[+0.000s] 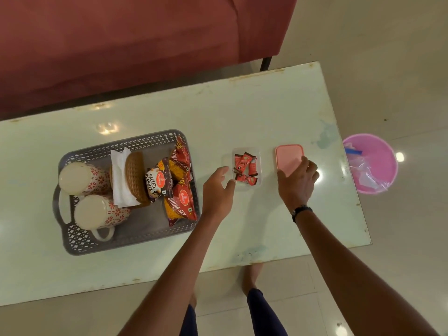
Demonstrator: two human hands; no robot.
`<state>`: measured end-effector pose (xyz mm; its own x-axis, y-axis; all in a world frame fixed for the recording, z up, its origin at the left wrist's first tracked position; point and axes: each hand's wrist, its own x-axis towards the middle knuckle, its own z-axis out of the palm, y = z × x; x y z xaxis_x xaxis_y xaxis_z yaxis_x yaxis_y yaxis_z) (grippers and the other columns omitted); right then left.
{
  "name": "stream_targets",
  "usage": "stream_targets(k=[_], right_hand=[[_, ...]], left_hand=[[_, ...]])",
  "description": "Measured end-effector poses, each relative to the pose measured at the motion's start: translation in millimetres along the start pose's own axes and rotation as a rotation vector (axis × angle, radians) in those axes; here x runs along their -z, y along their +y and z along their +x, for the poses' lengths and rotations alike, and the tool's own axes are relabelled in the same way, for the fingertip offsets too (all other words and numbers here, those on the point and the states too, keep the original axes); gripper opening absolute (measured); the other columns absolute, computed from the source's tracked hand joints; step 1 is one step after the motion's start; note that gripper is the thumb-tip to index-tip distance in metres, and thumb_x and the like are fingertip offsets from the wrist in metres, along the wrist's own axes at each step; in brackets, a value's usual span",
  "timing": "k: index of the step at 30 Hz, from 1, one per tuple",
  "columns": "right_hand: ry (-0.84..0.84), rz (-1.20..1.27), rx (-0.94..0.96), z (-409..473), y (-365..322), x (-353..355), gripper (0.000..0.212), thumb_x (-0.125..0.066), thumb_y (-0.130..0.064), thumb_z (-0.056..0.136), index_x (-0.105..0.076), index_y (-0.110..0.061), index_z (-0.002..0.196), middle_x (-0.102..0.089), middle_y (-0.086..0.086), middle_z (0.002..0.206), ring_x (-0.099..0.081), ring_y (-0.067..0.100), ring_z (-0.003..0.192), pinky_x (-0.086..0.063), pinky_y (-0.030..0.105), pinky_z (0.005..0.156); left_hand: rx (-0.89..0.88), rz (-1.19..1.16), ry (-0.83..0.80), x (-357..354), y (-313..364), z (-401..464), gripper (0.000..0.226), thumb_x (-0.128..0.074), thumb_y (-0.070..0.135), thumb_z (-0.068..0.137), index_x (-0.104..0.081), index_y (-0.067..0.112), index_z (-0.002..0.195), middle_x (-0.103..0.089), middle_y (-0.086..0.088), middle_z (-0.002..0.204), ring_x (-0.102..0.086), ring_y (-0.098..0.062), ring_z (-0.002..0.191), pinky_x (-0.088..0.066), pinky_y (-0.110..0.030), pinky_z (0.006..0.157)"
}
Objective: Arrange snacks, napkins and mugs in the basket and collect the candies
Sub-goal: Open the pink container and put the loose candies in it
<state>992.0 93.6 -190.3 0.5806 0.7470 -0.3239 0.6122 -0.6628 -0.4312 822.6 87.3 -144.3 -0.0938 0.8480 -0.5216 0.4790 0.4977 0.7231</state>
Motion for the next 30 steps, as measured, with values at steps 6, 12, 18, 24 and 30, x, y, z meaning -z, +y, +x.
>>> stream_targets(k=[6,12,18,24,30], right_hand=[[-0.060,-0.079,-0.105,18,-5,-5,0.088,-0.082,-0.039,0.062,-0.035,-0.006,0.129,-0.043,0.019,0.127,-0.041,0.037,0.116,-0.036,0.043,0.093],[-0.129,-0.019,0.150,-5,-14,16,0.035,-0.059,-0.013,0.084,-0.049,-0.001,0.115,-0.059,0.018,0.112,-0.057,0.037,0.098,-0.040,0.034,0.071],[-0.246,-0.050,0.434,-45,-34,-14,0.056,-0.039,-0.010,0.093,-0.020,-0.009,0.145,-0.034,0.016,0.143,-0.044,0.035,0.120,-0.040,0.041,0.096],[-0.304,-0.045,0.270,-49,-56,-27,0.055,-0.020,-0.044,0.099,-0.007,-0.026,0.149,0.003,0.009,0.159,-0.007,0.033,0.142,-0.020,0.055,0.108],[-0.232,-0.186,0.317,-50,-63,-32,0.047,-0.019,-0.040,0.100,-0.013,-0.034,0.147,-0.006,0.015,0.156,-0.014,0.035,0.137,-0.022,0.054,0.103]], left_hand=[[0.042,-0.032,-0.062,-1,-2,8,0.043,-0.049,0.011,0.094,-0.044,0.010,0.136,-0.049,-0.006,0.142,-0.049,-0.021,0.127,-0.039,-0.023,0.093],[0.067,-0.062,-0.147,-3,-6,9,0.044,-0.047,0.014,0.094,-0.043,0.015,0.138,-0.050,-0.004,0.140,-0.054,-0.024,0.123,-0.047,-0.036,0.101],[0.095,-0.098,-0.149,-5,-5,5,0.045,-0.046,0.012,0.095,-0.041,0.018,0.140,-0.047,-0.004,0.143,-0.052,-0.024,0.125,-0.046,-0.045,0.103],[0.141,-0.183,-0.093,-1,-11,13,0.051,-0.053,0.003,0.091,-0.041,0.016,0.139,-0.054,-0.006,0.133,-0.062,-0.026,0.109,-0.052,-0.042,0.095],[0.090,-0.178,-0.027,-2,-18,21,0.065,-0.060,-0.003,0.086,-0.036,0.018,0.142,-0.059,-0.014,0.118,-0.064,-0.028,0.096,-0.058,-0.039,0.082]])
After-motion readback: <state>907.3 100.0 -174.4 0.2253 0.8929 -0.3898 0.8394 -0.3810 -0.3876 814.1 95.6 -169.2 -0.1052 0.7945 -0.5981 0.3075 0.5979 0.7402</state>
